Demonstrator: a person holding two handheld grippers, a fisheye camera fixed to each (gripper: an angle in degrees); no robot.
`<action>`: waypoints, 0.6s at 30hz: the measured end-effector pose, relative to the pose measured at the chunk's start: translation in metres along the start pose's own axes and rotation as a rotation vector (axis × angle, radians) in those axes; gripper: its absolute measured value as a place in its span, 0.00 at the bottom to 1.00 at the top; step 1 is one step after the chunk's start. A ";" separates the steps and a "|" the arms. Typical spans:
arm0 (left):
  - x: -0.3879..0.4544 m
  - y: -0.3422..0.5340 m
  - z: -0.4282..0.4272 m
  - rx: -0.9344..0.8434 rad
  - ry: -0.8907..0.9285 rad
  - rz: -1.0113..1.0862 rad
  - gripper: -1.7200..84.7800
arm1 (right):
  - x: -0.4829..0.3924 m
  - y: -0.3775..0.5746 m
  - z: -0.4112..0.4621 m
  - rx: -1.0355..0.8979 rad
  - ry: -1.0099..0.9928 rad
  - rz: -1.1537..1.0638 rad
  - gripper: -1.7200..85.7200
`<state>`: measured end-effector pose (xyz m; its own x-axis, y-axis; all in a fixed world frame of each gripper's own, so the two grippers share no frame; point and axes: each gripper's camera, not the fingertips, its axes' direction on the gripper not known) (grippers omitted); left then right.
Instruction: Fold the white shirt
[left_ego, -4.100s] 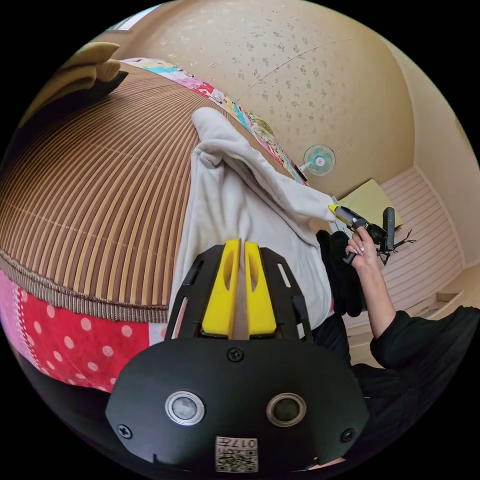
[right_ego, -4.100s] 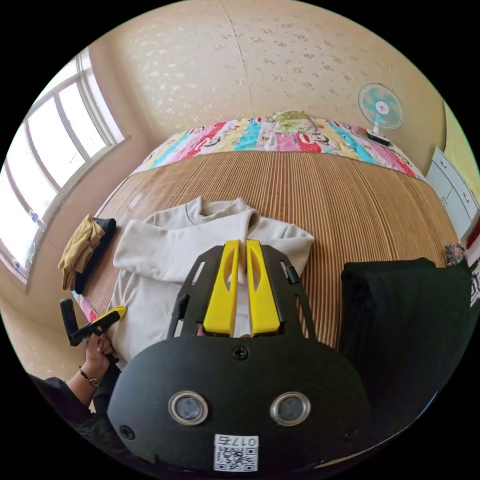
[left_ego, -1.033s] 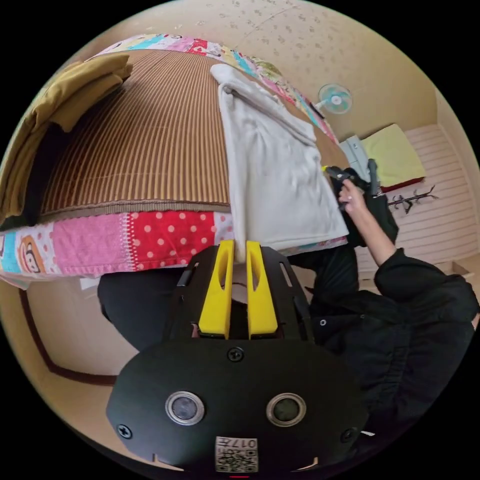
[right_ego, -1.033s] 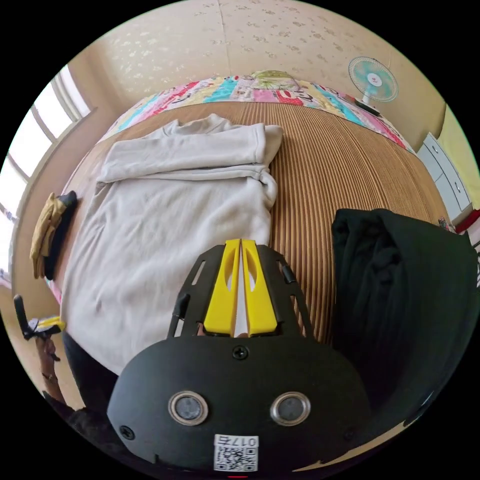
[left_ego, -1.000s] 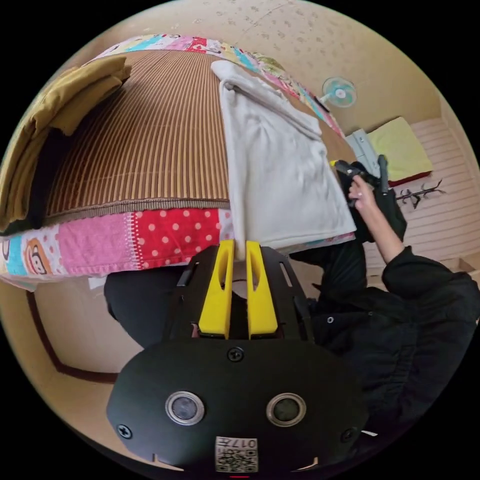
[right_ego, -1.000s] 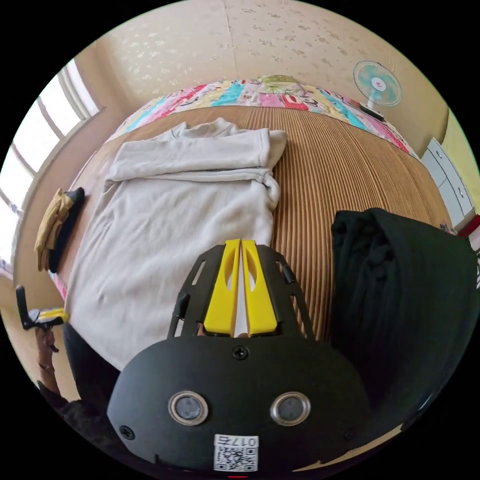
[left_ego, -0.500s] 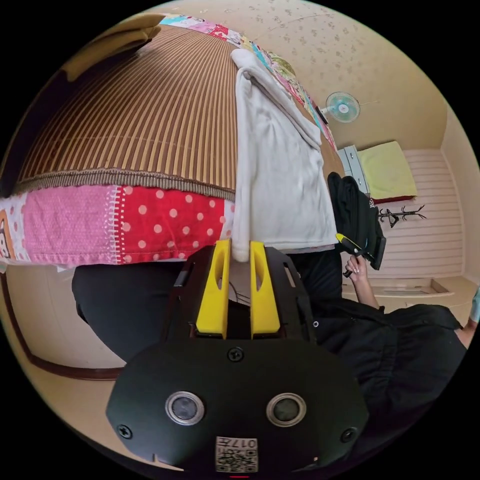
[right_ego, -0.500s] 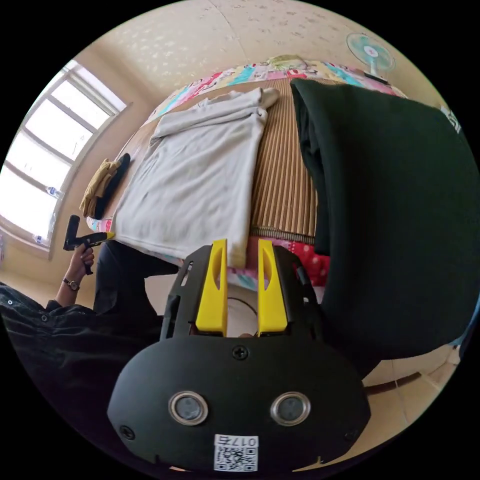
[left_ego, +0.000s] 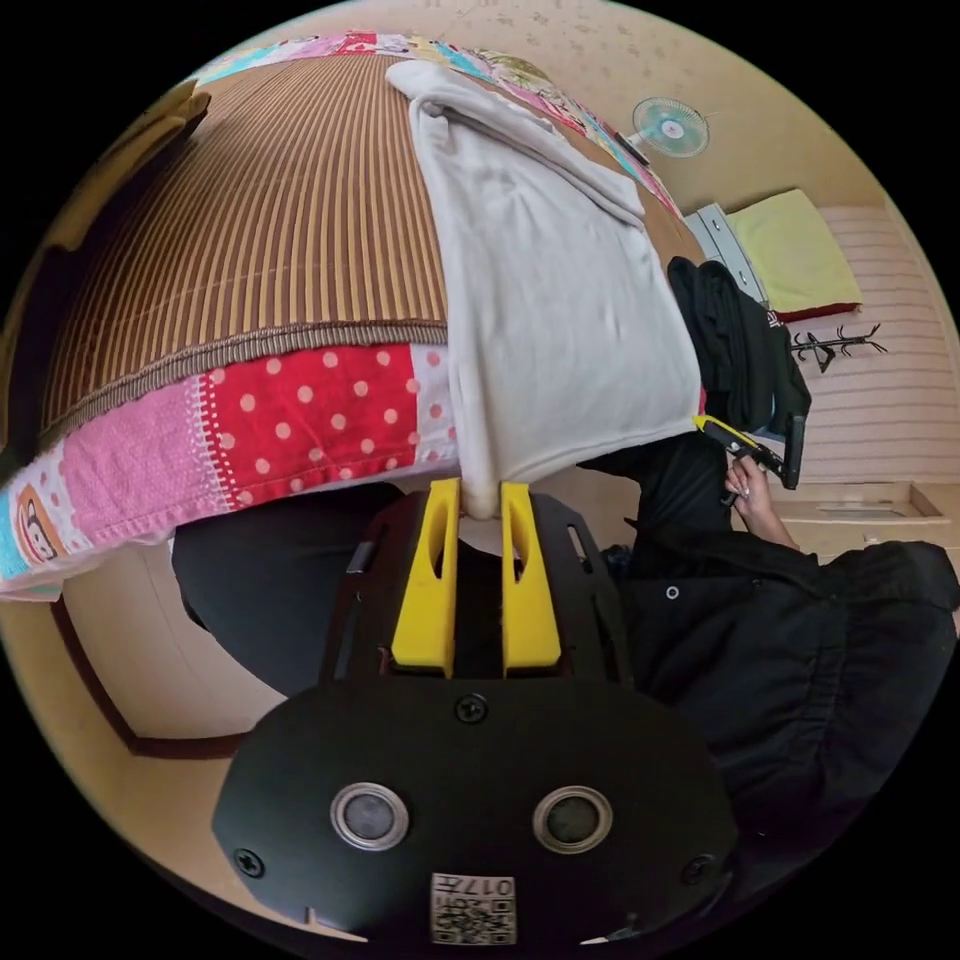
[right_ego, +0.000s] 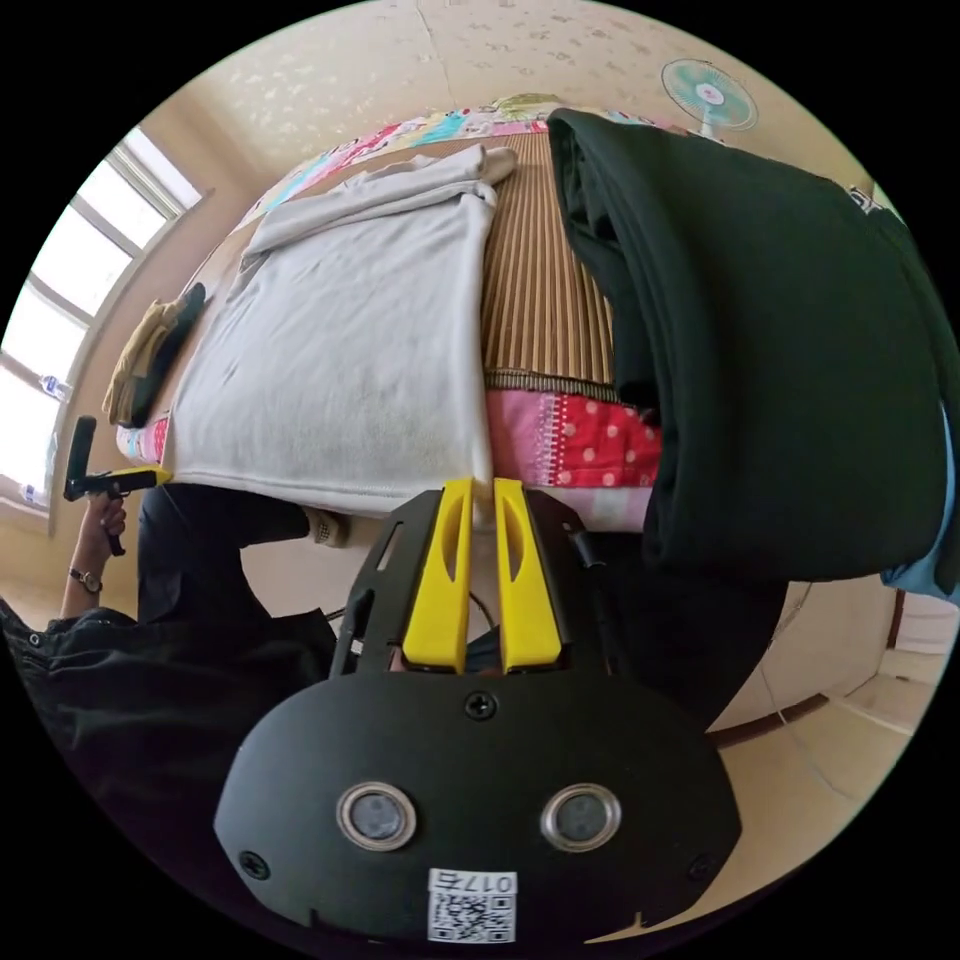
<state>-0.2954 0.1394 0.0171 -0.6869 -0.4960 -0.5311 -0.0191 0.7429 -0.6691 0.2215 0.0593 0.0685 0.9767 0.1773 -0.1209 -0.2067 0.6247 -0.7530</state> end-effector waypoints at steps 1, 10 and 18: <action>-0.002 0.005 -0.006 0.037 0.021 -0.011 0.12 | 0.002 0.003 -0.010 0.043 -0.006 0.015 0.07; -0.014 0.002 -0.026 0.098 0.131 -0.045 0.16 | -0.006 -0.005 -0.039 0.125 -0.057 -0.015 0.10; -0.008 0.003 0.015 -0.063 0.068 -0.091 0.11 | -0.016 -0.008 -0.034 0.030 0.039 -0.015 0.11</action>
<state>-0.2790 0.1390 0.0116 -0.7281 -0.5323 -0.4318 -0.1272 0.7240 -0.6780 0.2092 0.0261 0.0544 0.9810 0.1385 -0.1359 -0.1935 0.6496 -0.7352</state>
